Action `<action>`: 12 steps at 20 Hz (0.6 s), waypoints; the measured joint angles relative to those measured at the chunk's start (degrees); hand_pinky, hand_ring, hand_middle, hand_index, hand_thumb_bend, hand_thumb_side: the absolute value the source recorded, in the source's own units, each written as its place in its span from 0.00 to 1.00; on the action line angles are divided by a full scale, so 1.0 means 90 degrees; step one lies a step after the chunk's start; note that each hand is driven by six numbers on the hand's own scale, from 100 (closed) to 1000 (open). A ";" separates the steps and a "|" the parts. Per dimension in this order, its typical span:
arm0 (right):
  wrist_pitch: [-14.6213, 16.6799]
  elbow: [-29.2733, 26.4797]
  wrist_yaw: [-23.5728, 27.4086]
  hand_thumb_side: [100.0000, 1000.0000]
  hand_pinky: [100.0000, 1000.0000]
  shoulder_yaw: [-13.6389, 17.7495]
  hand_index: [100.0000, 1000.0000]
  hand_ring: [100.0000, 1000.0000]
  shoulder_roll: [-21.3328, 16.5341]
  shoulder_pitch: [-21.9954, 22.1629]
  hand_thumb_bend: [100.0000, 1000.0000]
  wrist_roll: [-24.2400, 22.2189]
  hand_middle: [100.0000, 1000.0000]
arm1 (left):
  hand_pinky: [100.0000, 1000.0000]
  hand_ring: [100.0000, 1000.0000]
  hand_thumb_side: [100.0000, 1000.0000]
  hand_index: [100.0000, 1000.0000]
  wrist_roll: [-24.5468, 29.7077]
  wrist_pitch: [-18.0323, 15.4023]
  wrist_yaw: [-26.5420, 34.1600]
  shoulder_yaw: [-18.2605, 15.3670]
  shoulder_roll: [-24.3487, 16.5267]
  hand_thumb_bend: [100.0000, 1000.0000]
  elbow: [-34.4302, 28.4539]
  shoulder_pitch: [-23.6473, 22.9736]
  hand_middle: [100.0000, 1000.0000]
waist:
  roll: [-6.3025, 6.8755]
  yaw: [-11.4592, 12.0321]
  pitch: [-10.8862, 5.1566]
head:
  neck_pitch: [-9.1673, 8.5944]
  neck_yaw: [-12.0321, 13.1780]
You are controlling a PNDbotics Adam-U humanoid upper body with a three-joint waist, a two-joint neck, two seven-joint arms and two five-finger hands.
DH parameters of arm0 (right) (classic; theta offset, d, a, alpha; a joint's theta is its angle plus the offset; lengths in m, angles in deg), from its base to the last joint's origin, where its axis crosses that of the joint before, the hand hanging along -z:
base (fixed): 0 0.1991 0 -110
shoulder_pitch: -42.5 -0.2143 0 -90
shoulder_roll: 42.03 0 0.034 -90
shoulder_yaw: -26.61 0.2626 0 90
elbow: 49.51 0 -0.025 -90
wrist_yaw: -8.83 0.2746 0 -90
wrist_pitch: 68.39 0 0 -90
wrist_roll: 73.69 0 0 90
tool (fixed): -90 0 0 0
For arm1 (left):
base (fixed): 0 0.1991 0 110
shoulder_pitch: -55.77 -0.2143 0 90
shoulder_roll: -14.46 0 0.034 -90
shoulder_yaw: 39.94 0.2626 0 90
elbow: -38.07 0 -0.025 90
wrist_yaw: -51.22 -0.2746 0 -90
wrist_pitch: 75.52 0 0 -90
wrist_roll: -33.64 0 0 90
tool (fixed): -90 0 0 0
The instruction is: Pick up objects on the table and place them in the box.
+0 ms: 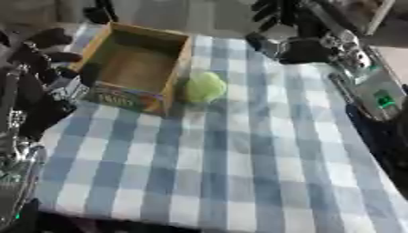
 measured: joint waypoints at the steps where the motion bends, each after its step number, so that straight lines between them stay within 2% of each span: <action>1: 0.0028 0.0185 -0.0092 0.10 0.60 -0.0001 0.83 0.69 0.0053 -0.0069 0.36 -0.0020 0.67 | 0.48 0.62 0.31 0.80 0.0013 -0.0001 0.0006 0.0016 0.0016 0.64 -0.0011 0.0011 0.69 | 0.0000 0.0036 0.0013 | 0.0000 -0.0025; 6: 0.0211 0.1089 -0.0552 0.13 0.63 0.0001 0.84 0.73 0.0296 -0.0399 0.38 -0.0116 0.71 | 0.48 0.62 0.31 0.80 0.0067 0.0003 0.0017 0.0059 0.0041 0.65 -0.0014 0.0079 0.69 | -0.0002 0.0176 0.0052 | 0.0000 -0.0121; 12: 0.0500 0.2001 -0.1254 0.22 0.77 0.0048 0.87 0.84 0.0568 -0.0734 0.42 -0.0244 0.79 | 0.48 0.62 0.31 0.80 0.0121 0.0008 0.0029 0.0099 0.0044 0.65 -0.0020 0.0158 0.69 | -0.0004 0.0321 0.0078 | 0.0000 -0.0184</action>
